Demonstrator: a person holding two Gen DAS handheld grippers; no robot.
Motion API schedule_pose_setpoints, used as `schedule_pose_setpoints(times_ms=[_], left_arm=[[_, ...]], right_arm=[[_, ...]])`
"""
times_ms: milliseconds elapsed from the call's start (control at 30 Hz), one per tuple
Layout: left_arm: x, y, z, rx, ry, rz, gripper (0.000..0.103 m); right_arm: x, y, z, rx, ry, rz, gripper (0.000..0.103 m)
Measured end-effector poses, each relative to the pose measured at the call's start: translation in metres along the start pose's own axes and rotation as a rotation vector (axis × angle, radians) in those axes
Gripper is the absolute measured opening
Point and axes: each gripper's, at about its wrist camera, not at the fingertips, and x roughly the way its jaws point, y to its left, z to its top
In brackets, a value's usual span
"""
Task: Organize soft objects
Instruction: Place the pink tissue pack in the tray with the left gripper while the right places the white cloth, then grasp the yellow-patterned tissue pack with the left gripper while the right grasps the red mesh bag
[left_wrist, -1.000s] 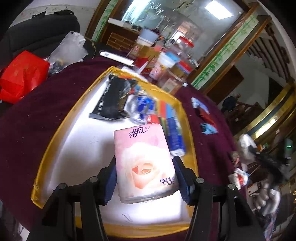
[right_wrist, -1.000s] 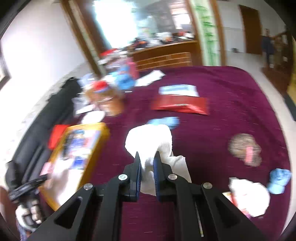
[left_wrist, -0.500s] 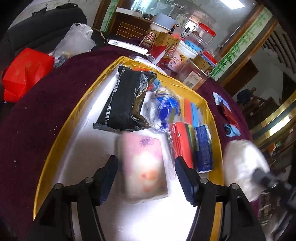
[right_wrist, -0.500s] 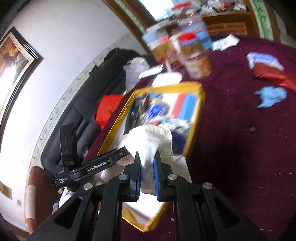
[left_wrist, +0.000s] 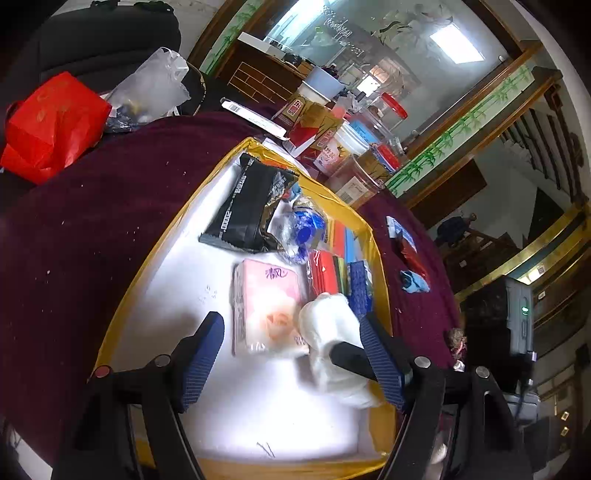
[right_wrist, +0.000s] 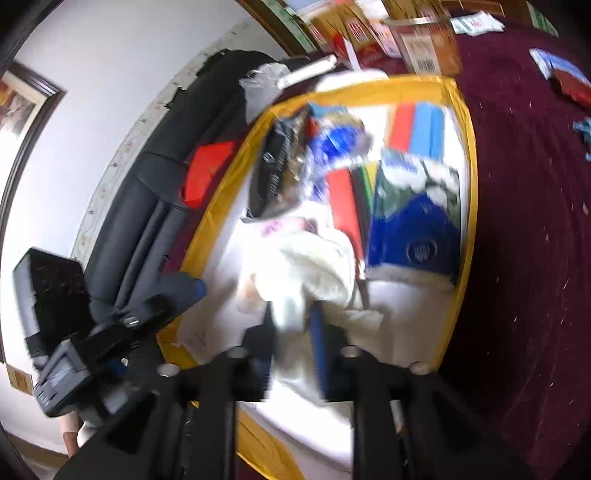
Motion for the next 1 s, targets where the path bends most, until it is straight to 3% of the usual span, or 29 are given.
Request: schedule_pose_setpoints(times_ms=[33,67,100,167,233,367,567,800,867,933,1000], left_arm=[[-0.001,0.0,-0.001,0.002,0.001,-0.005,0.079],[-0.003,0.0,-0.003,0.001,0.001,-0.011,0.079],[-0.005,0.0,-0.004,-0.001,-0.002,-0.016,0.079],[-0.008,0.003,-0.005,-0.013,-0.014,-0.022,0.079],[-0.014,0.009,-0.006,-0.044,-0.039,-0.031,0.079],[-0.024,0.016,-0.006,-0.078,-0.083,-0.034,0.079],[-0.033,0.017,-0.009,-0.068,-0.085,-0.007,0.079],[-0.029,-0.011,-0.018,0.036,-0.063,-0.013,0.082],[-0.024,-0.022,-0.023,0.071,-0.044,-0.033,0.082],[-0.02,-0.035,-0.027,0.111,-0.028,-0.048,0.082],[-0.017,-0.048,-0.031,0.142,-0.016,-0.066,0.082]], right_arm=[[0.003,-0.002,0.001,0.01,0.008,-0.003,0.026],[0.002,-0.001,0.0,0.003,0.0,0.003,0.034],[-0.001,0.0,-0.001,-0.005,-0.004,-0.003,0.051],[-0.011,0.0,-0.002,-0.009,-0.035,-0.023,0.062],[-0.028,-0.001,-0.003,-0.011,-0.101,-0.038,0.062],[-0.038,-0.001,0.007,-0.013,-0.15,-0.026,0.063],[-0.02,0.0,0.021,0.034,-0.117,0.119,0.063],[-0.042,-0.025,-0.003,0.026,-0.14,0.043,0.068],[-0.063,-0.043,-0.016,0.028,-0.171,0.073,0.073],[-0.089,-0.06,-0.029,0.036,-0.215,-0.03,0.073],[-0.123,-0.081,-0.042,0.041,-0.27,-0.068,0.073]])
